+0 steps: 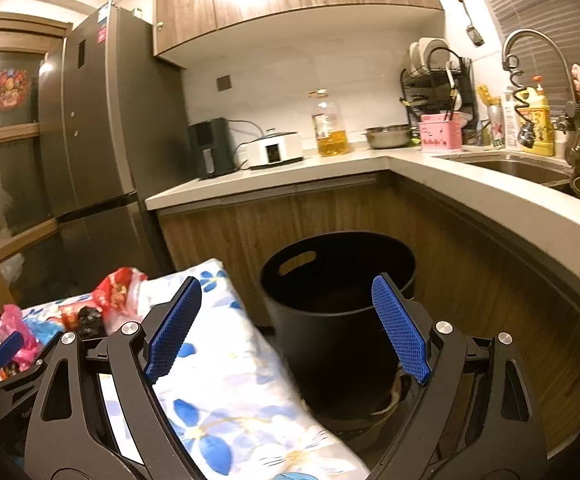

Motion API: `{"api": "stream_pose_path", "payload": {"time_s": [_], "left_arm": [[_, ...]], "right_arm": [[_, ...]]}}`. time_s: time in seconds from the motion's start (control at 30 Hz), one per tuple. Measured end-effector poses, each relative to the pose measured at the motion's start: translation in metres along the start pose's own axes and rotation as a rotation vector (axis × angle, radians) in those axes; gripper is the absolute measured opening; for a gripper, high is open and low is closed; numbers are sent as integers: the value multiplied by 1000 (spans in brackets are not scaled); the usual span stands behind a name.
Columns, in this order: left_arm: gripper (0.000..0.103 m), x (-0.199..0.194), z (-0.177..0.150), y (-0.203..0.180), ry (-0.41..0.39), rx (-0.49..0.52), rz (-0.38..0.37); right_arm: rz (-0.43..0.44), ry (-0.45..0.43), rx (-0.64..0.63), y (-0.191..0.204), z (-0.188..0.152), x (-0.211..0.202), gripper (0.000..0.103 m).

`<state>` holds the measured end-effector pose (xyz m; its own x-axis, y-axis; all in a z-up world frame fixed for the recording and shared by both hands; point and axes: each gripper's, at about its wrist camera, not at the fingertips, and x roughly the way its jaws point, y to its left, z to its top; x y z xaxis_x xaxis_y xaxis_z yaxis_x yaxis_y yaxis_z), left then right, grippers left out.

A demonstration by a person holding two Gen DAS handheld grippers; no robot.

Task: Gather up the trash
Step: 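Move both open tools back over the remaining pile on the table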

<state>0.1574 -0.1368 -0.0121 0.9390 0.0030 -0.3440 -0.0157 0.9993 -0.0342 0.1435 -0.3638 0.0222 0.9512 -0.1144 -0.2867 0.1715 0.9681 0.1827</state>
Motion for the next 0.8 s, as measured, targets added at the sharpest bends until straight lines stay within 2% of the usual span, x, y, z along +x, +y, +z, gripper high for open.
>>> {"api": "stream_pose_path", "payload": {"time_s": [0.4,0.8], "left_arm": [[97,-16,-12,72,16,-53,143],[97,-30,-23,158,38,-134,304]], "right_arm": [[134,55,-45,76,-30,4,86],[330,130,-144,178,-60,18,86]]}}
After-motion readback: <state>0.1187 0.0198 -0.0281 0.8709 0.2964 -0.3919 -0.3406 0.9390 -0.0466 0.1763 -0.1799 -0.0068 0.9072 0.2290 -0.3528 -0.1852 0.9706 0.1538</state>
